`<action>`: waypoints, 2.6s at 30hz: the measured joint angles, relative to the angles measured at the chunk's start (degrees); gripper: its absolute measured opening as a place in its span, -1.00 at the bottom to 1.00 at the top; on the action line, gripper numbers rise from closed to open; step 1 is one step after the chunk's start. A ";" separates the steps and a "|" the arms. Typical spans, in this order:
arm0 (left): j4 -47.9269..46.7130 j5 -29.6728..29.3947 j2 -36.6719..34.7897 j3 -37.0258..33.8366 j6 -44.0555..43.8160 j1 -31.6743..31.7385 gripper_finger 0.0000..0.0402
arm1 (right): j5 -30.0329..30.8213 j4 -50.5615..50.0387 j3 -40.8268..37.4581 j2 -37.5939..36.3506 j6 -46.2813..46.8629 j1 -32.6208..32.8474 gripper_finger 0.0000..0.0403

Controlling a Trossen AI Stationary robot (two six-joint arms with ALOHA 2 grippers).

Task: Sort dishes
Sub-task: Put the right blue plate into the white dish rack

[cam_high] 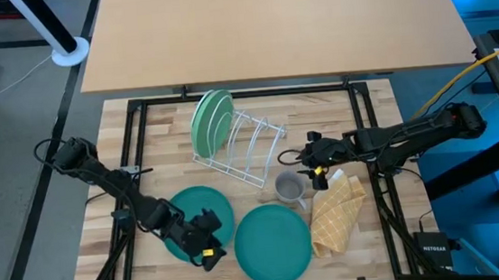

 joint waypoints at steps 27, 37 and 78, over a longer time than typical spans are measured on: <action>12.01 -13.89 12.72 0.00 17.51 8.77 -0.17 | -8.45 0.49 0.00 0.00 12.95 0.02 0.07; 14.74 -13.77 13.51 0.00 28.18 16.12 -0.17 | -7.95 0.50 -0.01 -0.01 12.71 0.04 0.07; 11.87 -2.37 14.89 0.00 32.97 16.62 -0.17 | -7.79 0.48 0.00 0.02 12.30 0.04 0.07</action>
